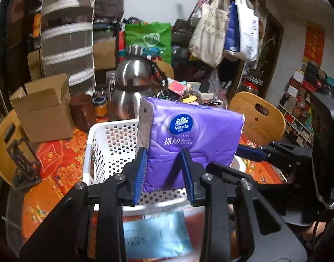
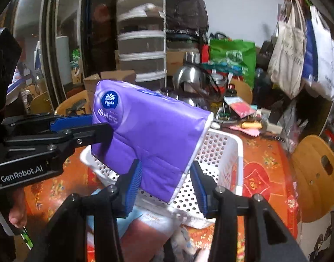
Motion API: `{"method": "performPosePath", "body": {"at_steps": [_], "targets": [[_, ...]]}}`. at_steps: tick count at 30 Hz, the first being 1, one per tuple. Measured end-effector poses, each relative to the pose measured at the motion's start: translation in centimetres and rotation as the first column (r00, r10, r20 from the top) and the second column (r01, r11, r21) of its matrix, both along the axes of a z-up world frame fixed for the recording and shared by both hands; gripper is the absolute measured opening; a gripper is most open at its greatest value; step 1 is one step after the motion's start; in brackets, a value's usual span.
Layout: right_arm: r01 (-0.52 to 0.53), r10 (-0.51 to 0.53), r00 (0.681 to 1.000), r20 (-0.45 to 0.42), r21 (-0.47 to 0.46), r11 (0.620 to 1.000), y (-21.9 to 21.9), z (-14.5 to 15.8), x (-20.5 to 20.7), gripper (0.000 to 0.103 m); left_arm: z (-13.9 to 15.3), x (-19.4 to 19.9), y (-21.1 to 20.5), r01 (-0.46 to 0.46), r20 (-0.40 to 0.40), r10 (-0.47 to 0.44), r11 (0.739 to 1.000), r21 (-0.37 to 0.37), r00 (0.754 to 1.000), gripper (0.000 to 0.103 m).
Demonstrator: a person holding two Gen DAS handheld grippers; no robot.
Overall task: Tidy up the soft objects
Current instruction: 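Lift the tissue pack into the white basket and open the left gripper, then grasp the pink rolled item with the right gripper while the left gripper grasps the black cable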
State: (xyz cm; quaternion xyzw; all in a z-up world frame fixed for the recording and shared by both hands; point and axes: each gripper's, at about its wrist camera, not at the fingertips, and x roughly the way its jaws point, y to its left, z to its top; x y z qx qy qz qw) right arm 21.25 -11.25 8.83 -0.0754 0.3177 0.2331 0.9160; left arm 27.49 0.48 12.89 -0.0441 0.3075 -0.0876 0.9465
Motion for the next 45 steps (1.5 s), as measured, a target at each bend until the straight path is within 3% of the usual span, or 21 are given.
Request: {"method": "performPosePath", "body": {"at_steps": [7, 11, 13, 16, 33, 41, 45], "targets": [[0.010, -0.012, 0.997, -0.074, -0.016, 1.000, 0.9, -2.8, 3.4, 0.045, -4.3, 4.8, 0.9, -0.030, -0.087, 0.027, 0.999, -0.040, 0.996, 0.030], [0.049, -0.051, 0.993, -0.105, -0.018, 0.999, 0.2, -4.3, 4.7, 0.053, -6.9, 5.5, 1.8, -0.061, -0.138, 0.055, 0.997, -0.040, 0.989, 0.035], [0.080, -0.080, 0.991, -0.108, -0.007, 0.997, -0.6, -4.8, 4.9, 0.069, -7.8, 5.6, 2.6, -0.073, -0.148, 0.067, 0.997, -0.036, 0.987, 0.052], [0.100, -0.098, 0.988, -0.120, 0.009, 0.995, -1.5, -5.3, 4.7, 0.074, -8.7, 5.0, 3.3, -0.087, -0.139, 0.084, 0.996, -0.020, 0.987, 0.066], [0.123, -0.120, 0.988, -0.095, 0.031, 0.992, -3.4, -5.1, -0.3, 0.075, -9.8, -1.0, 3.1, -0.053, -0.099, 0.053, 0.999, 0.003, 0.994, 0.072], [0.197, -0.190, 0.978, -0.086, 0.086, 0.977, -8.9, -6.1, -5.7, 0.085, -9.8, -7.8, 5.9, -0.078, -0.052, 0.078, 0.997, 0.008, 0.996, 0.073], [0.257, -0.243, 0.958, -0.151, 0.076, 0.964, -11.6, -8.5, -7.6, 0.085, -11.6, -11.0, 7.6, -0.088, -0.075, 0.089, 0.996, 0.014, 0.993, 0.075]]}}
